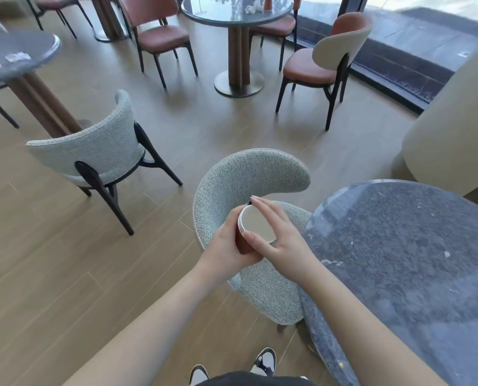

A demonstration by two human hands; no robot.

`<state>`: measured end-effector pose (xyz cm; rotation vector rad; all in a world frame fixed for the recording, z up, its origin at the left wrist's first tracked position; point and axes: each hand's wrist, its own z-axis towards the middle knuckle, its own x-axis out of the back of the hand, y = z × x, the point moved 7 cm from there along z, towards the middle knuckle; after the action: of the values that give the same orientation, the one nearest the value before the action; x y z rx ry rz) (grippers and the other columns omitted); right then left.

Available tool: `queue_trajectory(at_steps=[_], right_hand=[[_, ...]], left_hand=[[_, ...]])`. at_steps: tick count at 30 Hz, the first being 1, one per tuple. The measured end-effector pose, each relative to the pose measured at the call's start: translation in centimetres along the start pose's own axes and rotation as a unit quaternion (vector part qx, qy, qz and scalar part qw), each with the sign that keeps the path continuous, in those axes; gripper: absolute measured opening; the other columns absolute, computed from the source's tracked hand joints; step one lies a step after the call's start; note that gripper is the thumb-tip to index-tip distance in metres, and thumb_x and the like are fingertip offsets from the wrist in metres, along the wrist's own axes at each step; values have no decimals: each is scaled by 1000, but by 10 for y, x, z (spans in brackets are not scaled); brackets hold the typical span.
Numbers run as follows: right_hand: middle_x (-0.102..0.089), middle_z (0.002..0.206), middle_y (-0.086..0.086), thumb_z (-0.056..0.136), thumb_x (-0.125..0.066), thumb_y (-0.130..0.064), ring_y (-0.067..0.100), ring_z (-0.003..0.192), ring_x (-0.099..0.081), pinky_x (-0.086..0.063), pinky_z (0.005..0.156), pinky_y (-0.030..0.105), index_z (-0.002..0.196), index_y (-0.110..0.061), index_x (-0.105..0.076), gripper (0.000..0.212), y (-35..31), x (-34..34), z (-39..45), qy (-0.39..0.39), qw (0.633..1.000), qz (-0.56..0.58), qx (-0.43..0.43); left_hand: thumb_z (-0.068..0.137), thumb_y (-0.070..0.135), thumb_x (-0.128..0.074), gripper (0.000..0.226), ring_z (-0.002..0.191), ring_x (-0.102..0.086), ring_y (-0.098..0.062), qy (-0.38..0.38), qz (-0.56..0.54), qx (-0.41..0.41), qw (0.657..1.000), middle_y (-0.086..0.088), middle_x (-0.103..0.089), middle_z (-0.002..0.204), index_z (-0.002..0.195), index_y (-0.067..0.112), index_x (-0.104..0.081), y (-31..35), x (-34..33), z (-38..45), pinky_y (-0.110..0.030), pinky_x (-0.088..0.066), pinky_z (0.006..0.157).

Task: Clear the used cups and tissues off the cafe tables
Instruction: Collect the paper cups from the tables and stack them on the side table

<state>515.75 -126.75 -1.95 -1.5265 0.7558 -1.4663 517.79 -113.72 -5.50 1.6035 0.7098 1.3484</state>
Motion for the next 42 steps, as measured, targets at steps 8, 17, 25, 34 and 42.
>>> queue_trajectory(at_steps=[8,17,25,34,42], right_hand=[[-33,154,-17,95,-63,-40,-21,138,-21,-15,110,3,152,-22,-38,65,-13,-35,16,-45,999,8,1],[-38,155,-7,95,-42,-48,2,145,-32,-27,122,35,148,-28,-36,58,-53,-121,49,-74,993,83,-26],[-41,154,-11,103,-44,-41,-22,129,-36,-30,99,1,152,-25,-35,52,-116,-242,89,-121,986,117,-15],[-41,152,-20,93,-43,-53,-16,133,-38,-35,98,3,151,-30,-36,62,-178,-358,129,-165,976,140,10],[-42,150,-28,90,-43,-63,-14,135,-37,-34,98,3,151,-37,-36,66,-202,-417,187,-213,965,153,20]], left_hand=[[64,30,-84,77,100,-64,11,36,5,34,999,24,-69,110,124,57,-44,-27,31,-14,-8,-48,79],[69,32,-94,72,101,-60,16,132,-5,63,989,29,-69,108,119,54,-47,-77,133,-54,-2,-43,80],[72,32,-92,74,105,-53,24,213,6,52,976,44,-60,111,122,53,-42,-120,268,-92,2,-37,82],[74,26,-92,74,108,-58,2,289,3,80,954,19,-65,119,133,32,-47,-177,383,-139,-2,-40,86],[74,32,-92,73,106,-54,20,339,-5,122,933,33,-59,119,123,52,-41,-215,457,-140,-3,-41,86]])
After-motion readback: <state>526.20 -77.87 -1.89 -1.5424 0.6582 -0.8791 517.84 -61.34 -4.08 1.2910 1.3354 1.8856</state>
